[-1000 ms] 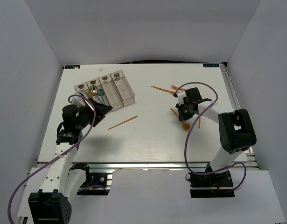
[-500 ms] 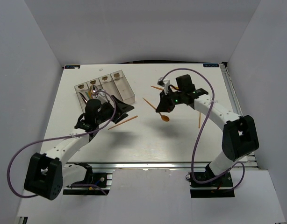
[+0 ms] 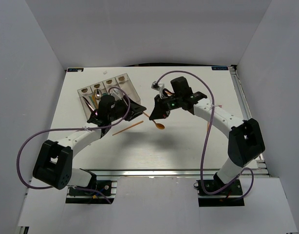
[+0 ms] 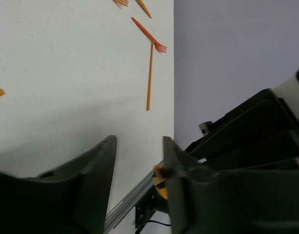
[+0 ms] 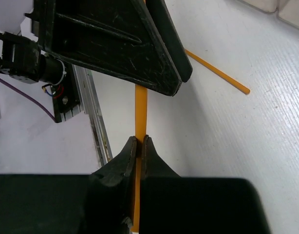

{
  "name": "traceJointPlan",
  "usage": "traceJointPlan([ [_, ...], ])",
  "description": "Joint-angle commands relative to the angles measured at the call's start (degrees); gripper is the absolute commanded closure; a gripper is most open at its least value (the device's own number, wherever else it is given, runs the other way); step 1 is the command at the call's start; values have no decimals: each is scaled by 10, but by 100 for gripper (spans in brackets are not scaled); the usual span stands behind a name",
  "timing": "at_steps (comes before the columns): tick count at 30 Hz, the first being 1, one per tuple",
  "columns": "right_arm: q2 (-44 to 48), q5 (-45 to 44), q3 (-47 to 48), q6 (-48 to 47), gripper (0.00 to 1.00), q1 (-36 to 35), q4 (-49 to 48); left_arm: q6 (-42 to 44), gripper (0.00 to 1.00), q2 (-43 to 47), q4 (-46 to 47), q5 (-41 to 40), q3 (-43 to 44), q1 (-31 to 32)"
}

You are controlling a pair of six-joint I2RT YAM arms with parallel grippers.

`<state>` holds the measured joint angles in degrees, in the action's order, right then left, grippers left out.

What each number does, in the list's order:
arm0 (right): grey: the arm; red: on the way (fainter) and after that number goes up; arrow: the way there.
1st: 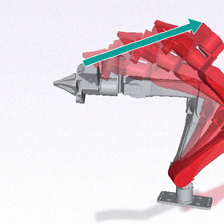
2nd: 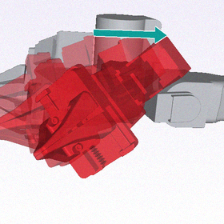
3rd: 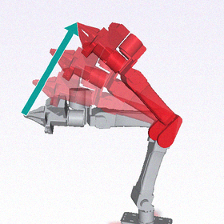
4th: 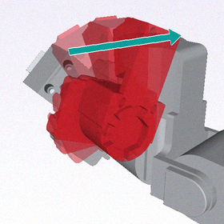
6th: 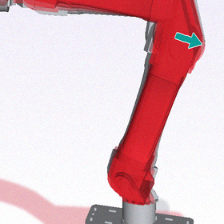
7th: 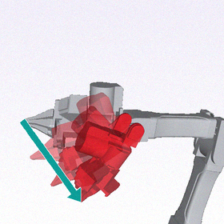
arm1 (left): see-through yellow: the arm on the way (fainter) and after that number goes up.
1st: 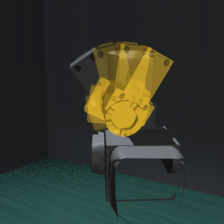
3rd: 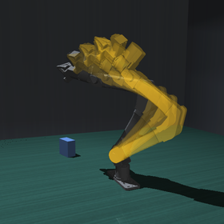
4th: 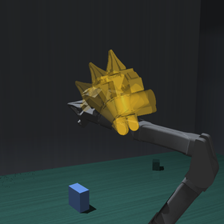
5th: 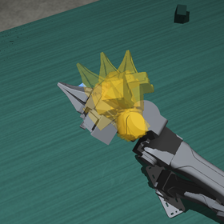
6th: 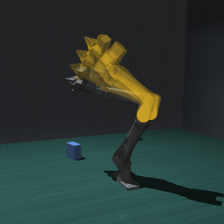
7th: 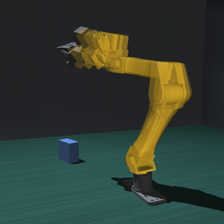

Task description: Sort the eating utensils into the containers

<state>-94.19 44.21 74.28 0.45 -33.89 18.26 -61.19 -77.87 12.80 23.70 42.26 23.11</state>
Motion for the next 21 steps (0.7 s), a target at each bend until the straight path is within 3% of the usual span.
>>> traceJointPlan([
  [1, -9, 20, 28, 20, 100, -6, -30, 11, 48, -4, 10, 17, 24, 4],
  [4, -14, 18, 28, 18, 100, -6, -35, 12, 72, -13, 10, 29, 34, 4],
  [5, -17, 18, 28, 16, 99, -6, -36, 11, 87, -15, 10, 33, 36, 4],
  [7, -20, 20, 28, 6, 80, -6, -36, 12, 100, -17, 9, 39, 41, 4],
  [8, -21, 20, 28, 3, 69, -6, -35, 15, 100, -17, 7, 39, 40, 4],
  [9, -22, 25, 30, -1, 50, -5, -33, 21, 100, -16, 3, 34, 41, 4],
  [11, -22, 26, 34, -44, 27, -6, -18, 52, 100, -12, -33, 28, 49, -2],
  [12, -20, 26, 39, -60, 11, -6, -10, 64, 100, -11, -54, 26, 56, -7],
  [15, -10, 26, 46, -127, 11, 0, 25, 139, 100, -6, -174, 7, 98, -48],
  [21, 9, 42, 29, -215, 11, 41, 70, 295, 100, -36, -369, 19, 228, -218],
])
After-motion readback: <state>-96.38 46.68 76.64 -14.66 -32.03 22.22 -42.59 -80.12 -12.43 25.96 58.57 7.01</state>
